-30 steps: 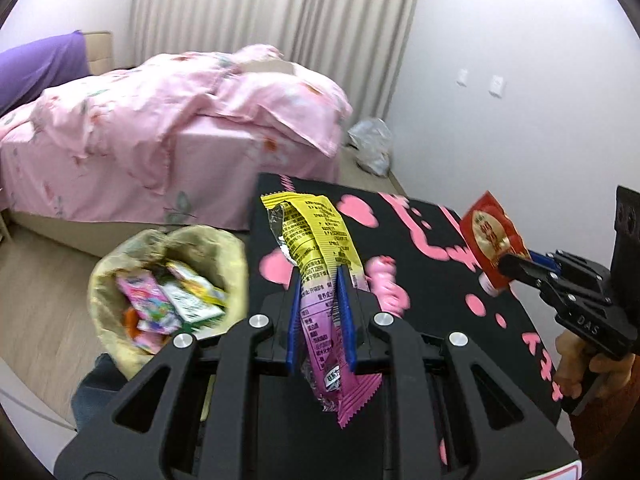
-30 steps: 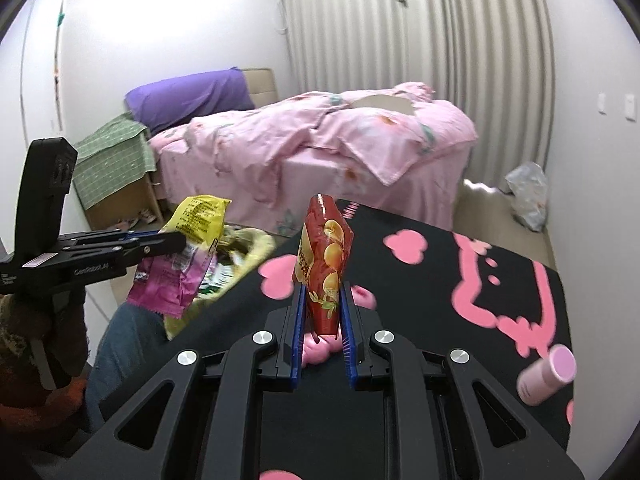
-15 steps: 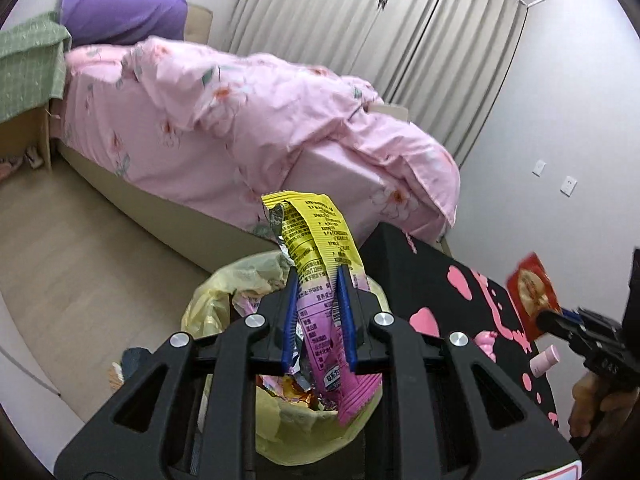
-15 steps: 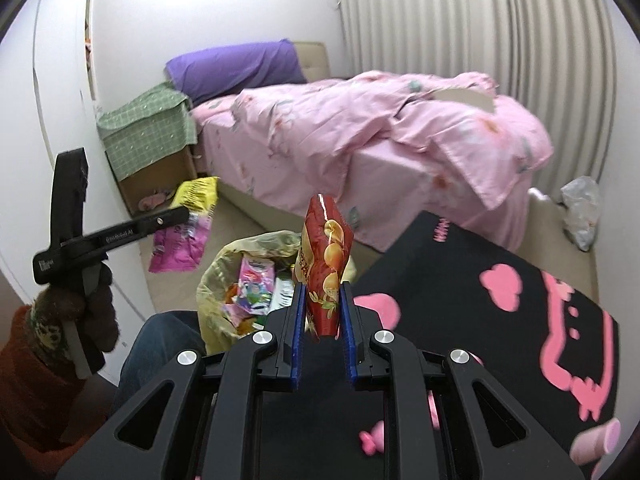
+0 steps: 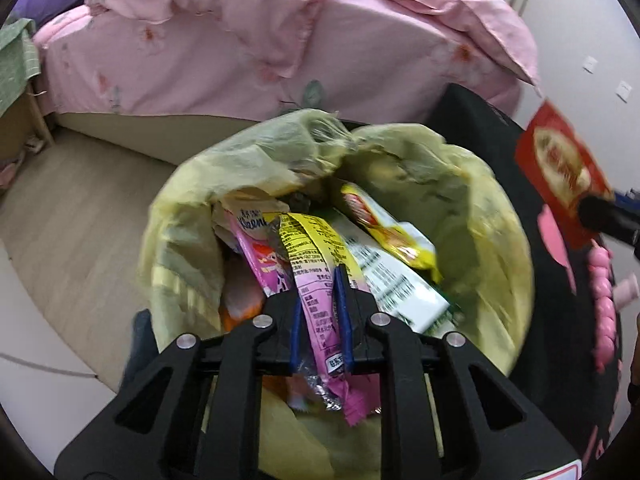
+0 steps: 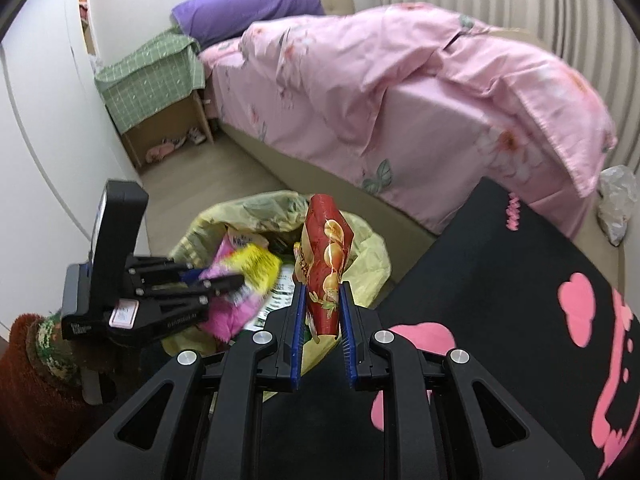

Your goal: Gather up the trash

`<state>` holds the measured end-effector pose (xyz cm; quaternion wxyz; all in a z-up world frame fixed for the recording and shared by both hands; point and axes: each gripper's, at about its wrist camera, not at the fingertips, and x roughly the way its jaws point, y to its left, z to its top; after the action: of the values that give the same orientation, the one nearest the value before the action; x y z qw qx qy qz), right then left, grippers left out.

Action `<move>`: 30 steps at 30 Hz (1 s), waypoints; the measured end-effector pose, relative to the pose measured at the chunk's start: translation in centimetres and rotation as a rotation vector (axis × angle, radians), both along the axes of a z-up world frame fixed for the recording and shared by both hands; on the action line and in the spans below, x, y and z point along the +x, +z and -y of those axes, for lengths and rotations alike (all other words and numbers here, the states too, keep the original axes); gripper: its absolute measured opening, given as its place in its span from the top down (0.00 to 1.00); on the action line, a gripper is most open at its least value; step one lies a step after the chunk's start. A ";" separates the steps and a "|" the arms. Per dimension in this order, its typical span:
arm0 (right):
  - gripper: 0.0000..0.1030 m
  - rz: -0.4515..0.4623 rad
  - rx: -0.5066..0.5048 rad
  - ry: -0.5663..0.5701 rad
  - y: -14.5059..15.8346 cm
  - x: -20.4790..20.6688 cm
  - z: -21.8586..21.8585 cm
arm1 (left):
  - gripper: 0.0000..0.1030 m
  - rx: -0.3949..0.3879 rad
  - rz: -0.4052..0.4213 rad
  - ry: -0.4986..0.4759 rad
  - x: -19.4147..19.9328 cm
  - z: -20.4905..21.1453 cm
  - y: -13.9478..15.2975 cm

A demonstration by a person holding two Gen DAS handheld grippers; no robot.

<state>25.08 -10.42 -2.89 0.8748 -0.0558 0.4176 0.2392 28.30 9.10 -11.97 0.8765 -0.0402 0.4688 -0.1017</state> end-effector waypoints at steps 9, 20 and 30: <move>0.84 -0.134 0.020 0.048 -4.4 4.6 -1.9 | 0.89 -0.105 0.048 0.012 0.8 -1.4 0.0; 0.83 -0.157 0.013 0.068 -6.4 5.1 -2.6 | 0.87 -0.238 0.041 0.013 -0.2 -2.2 0.5; 0.57 -0.127 0.013 0.063 -5.2 3.2 -2.8 | 0.44 -0.265 0.114 0.121 -2.8 -4.0 4.7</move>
<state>28.28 -7.61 -8.07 0.8390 -0.0481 0.4687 0.2722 25.55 13.09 -7.27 0.8932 -0.1779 0.3977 -0.1116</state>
